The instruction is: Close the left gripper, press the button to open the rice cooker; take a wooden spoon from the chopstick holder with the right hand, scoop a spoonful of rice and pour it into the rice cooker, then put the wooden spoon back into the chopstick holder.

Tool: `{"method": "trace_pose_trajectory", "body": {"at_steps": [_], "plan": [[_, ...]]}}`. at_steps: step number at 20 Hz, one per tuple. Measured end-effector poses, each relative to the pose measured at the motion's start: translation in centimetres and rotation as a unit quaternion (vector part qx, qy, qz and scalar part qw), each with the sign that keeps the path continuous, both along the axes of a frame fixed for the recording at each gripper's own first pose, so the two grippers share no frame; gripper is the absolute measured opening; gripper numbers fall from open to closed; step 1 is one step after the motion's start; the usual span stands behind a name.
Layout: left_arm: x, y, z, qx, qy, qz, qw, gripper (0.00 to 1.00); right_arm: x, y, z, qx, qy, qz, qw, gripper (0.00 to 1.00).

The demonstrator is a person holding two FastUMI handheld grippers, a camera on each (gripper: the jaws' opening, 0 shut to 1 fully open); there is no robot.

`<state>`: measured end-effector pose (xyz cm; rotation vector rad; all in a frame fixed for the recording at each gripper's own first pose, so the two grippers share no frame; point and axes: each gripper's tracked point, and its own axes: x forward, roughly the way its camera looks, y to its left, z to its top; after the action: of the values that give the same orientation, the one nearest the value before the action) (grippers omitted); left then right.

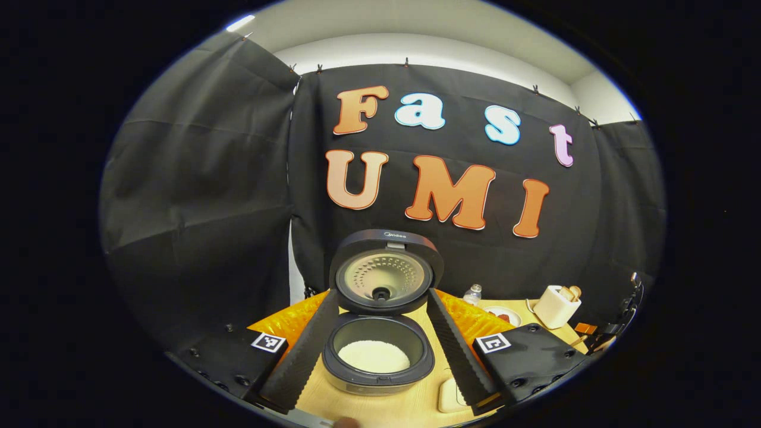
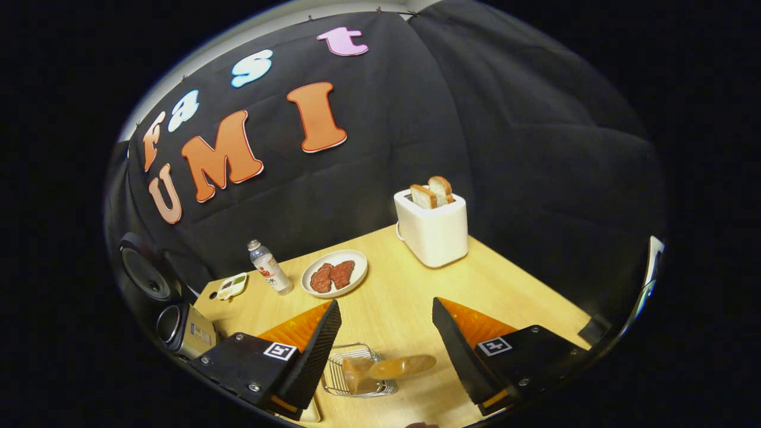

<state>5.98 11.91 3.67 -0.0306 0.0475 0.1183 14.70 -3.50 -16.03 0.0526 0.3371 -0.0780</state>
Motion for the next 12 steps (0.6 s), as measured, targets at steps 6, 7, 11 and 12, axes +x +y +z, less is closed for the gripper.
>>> {"method": "trace_pose_trajectory", "body": {"at_steps": [6,7,11,12], "plan": [[4.5,0.4,3.5,0.015,-0.004,0.011,1.000,1.00,-1.0,2.7,4.6,-0.019,-0.022,0.018,0.999,0.95],[5.7,0.1,4.3,0.017,0.000,0.010,1.000,1.00,-1.3,3.2,5.0,-0.014,-0.023,0.021,0.999,0.95],[11.4,-1.1,8.4,0.001,-0.005,-0.013,1.000,1.00,-2.6,5.3,6.1,-0.002,-0.029,0.037,0.999,0.95],[12.8,-1.2,9.2,0.000,-0.004,-0.016,1.000,1.00,-2.8,5.7,6.4,-0.001,-0.030,0.041,0.999,0.95]]}}
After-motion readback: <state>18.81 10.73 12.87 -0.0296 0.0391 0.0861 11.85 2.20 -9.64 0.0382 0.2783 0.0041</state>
